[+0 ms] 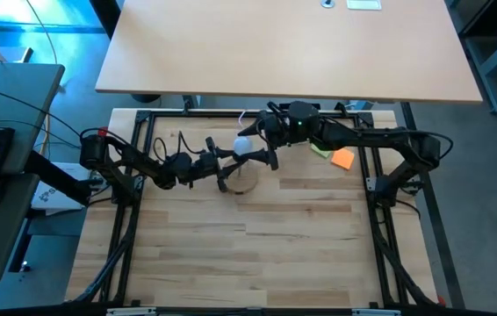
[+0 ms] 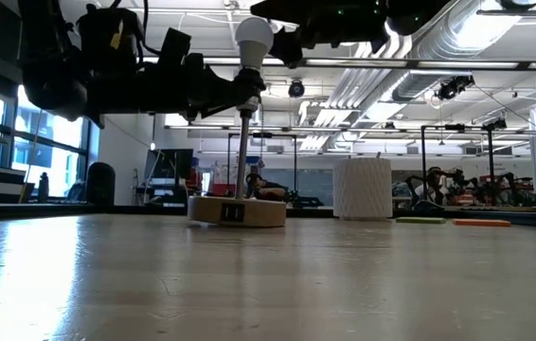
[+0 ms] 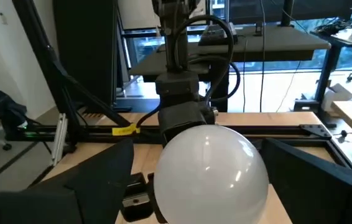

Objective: Screw lightbulb
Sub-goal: Insert the light bulb into the lamp

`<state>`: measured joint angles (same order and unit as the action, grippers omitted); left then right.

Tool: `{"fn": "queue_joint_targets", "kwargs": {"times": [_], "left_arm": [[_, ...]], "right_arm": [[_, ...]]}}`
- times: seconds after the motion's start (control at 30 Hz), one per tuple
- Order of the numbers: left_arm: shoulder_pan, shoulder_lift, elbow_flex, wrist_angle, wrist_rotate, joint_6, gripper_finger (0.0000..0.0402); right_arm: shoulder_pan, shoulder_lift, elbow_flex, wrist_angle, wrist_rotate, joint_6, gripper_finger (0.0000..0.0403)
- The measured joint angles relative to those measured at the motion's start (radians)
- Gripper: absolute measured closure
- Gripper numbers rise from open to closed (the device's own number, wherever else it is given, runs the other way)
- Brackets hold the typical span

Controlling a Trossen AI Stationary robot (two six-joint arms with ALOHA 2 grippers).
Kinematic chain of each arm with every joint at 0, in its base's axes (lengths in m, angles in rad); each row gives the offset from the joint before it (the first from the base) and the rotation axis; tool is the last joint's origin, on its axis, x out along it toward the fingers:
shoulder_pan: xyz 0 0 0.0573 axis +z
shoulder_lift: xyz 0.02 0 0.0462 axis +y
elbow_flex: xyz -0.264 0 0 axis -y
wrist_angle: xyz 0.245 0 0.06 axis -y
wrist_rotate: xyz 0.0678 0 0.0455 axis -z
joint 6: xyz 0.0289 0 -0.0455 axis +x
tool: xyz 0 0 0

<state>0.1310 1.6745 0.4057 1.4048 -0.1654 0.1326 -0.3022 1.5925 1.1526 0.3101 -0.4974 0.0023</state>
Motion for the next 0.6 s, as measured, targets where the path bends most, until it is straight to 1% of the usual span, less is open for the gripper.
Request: {"fn": "queue_joint_targets", "kwargs": {"times": [0.1,0.23,0.47,0.6], "left_arm": [[0.0,0.0,0.0,0.0,-0.001,-0.006,0.0242],[0.0,0.0,0.0,0.001,-0.003,-0.009,0.0242],[-0.002,0.001,0.015,-0.008,-0.048,-0.016,0.0242],[-0.002,0.001,0.041,-0.044,-0.055,-0.024,0.0242]], "right_arm": [[0.009,0.0,0.0,-0.007,0.056,0.001,0.0052],[0.04,0.0,0.0,-0.015,0.195,0.0,0.0053],[0.149,0.0,0.0,0.002,0.579,0.008,0.0068],[0.208,0.0,0.0,0.008,0.787,0.096,0.0078]]}}
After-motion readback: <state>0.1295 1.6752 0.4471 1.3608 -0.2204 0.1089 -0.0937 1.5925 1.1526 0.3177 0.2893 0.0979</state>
